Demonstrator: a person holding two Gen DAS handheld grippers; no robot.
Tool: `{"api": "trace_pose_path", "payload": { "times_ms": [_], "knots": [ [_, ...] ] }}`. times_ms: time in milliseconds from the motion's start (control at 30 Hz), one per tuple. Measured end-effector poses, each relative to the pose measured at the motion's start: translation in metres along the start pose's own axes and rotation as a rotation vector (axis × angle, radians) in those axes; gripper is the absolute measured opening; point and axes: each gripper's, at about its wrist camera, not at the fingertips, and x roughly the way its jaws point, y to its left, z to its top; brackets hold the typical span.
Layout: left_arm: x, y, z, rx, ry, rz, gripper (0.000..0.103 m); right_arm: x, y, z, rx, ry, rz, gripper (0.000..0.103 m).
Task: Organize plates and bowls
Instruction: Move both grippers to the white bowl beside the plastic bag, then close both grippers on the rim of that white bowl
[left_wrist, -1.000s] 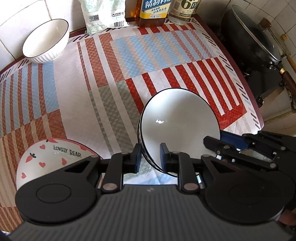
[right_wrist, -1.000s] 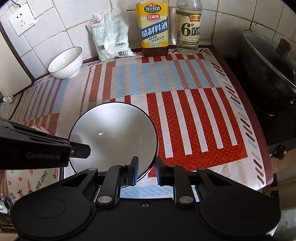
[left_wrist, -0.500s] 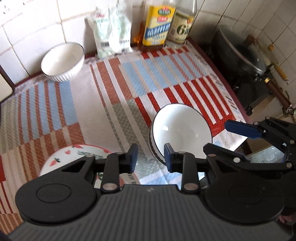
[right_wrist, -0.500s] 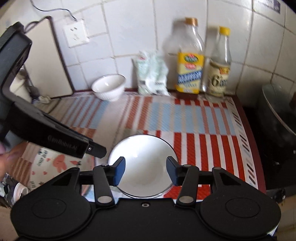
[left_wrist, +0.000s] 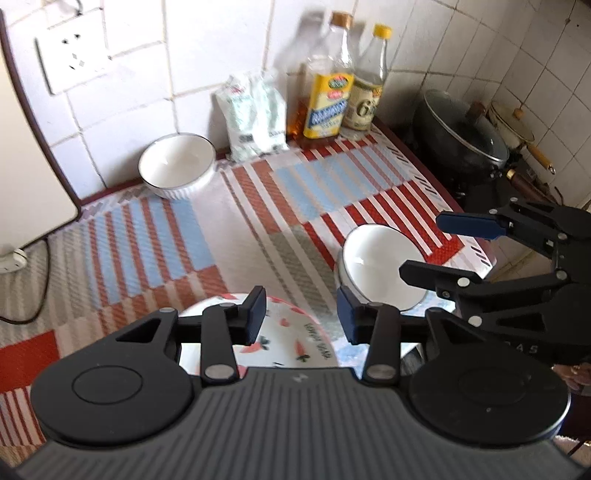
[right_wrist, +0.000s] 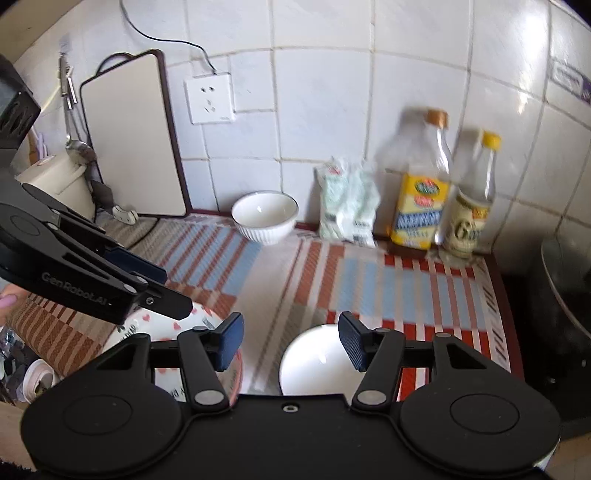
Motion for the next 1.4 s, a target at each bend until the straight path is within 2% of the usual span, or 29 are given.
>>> {"api": "trace_pose_path", "payload": {
  "times_ms": [167,333,667,900,1133,1233,1333,1400],
  "knots": [
    [-0.018,0.03,0.004,0.0,-0.037,0.027,0.044,0.007,0.019,0.017,-0.02,-0.021,0.003,0.068],
    [-0.032,0.064,0.014,0.018,-0.071,0.054,0.055,0.02,0.036,0.039,0.007,0.012,0.043,0.072],
    [-0.025,0.129,0.033,0.04,-0.125,0.049,0.066,0.063,0.066,0.075,0.019,0.026,-0.01,0.073],
    [0.007,0.16,0.053,0.04,-0.133,0.049,0.066,0.11,0.07,0.091,0.039,0.036,-0.04,0.073],
    [0.062,0.179,0.081,0.014,-0.13,0.04,0.066,0.17,0.052,0.104,0.104,0.042,-0.055,0.073],
    [0.092,0.186,0.094,-0.021,-0.1,0.042,0.065,0.198,0.037,0.108,0.192,0.064,-0.04,0.073],
    [0.121,0.195,0.101,-0.07,-0.031,-0.003,0.062,0.222,0.02,0.109,0.28,0.075,-0.033,0.073],
    [0.137,0.203,0.103,-0.116,-0.015,-0.018,0.062,0.237,0.011,0.109,0.32,0.085,-0.026,0.07]
  ]
}}
